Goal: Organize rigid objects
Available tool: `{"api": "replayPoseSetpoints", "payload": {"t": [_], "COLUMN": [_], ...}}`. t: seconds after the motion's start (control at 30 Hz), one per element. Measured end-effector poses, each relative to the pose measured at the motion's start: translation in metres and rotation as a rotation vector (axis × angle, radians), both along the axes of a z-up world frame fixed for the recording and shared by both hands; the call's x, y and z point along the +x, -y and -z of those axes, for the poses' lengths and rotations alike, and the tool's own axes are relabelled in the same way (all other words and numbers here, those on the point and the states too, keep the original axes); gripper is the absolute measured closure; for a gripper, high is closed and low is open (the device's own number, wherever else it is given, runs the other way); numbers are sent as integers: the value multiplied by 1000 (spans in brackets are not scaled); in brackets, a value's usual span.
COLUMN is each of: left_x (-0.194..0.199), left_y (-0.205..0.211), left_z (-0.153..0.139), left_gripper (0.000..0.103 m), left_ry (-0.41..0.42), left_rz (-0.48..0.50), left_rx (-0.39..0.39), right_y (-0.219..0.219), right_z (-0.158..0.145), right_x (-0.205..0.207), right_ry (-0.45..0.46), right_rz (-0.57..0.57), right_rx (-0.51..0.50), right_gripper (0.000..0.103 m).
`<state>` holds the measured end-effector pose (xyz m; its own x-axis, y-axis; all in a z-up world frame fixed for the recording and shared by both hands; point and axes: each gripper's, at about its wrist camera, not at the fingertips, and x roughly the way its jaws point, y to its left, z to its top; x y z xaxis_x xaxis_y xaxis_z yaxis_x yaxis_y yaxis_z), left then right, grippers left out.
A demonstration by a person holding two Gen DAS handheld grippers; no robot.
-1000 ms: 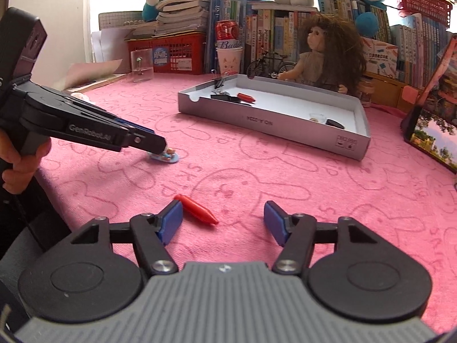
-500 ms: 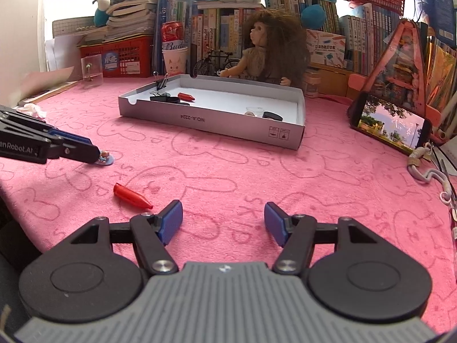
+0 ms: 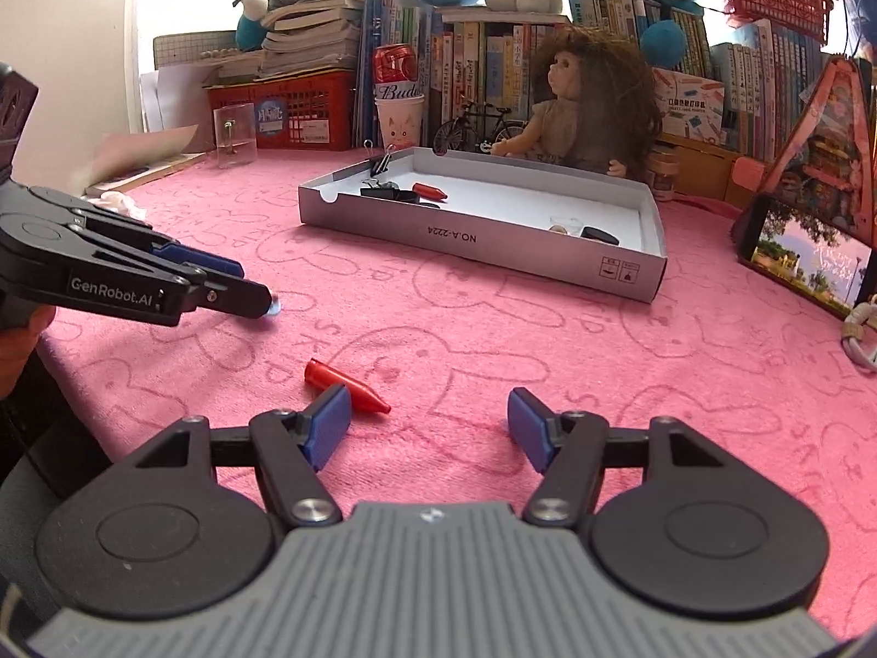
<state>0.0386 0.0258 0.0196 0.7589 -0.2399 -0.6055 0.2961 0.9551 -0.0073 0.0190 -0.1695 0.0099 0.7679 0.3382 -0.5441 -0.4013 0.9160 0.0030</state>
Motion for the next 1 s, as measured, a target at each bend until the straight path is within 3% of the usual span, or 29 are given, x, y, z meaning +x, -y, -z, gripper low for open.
{"api": "replayPoseSetpoints", "payload": {"t": [0.17, 0.23, 0.4, 0.57, 0.83, 1.0], "left_x": [1, 0, 0, 0, 4, 2], "left_y": [-4, 0, 14, 17, 13, 14], "left_z": [2, 1, 4, 6, 12, 13], "left_gripper": [71, 64, 62, 61, 64, 69], "left_ry": [-11, -1, 36, 66, 53, 56], "left_rz": [-20, -16, -19, -25, -24, -10], "left_rx": [-16, -20, 31, 68, 54, 52], "right_y": [-4, -6, -13, -27, -46, -50], "right_z": [-1, -1, -1, 2, 9, 11], "right_x": [-1, 0, -2, -5, -11, -13], "right_ry": [-13, -29, -32, -15, 49, 77], "right_rz": [0, 27, 94, 113, 164, 153], "right_rx": [29, 59, 113, 89, 27, 22], "right_gripper": [28, 27, 26, 26, 26, 35]}}
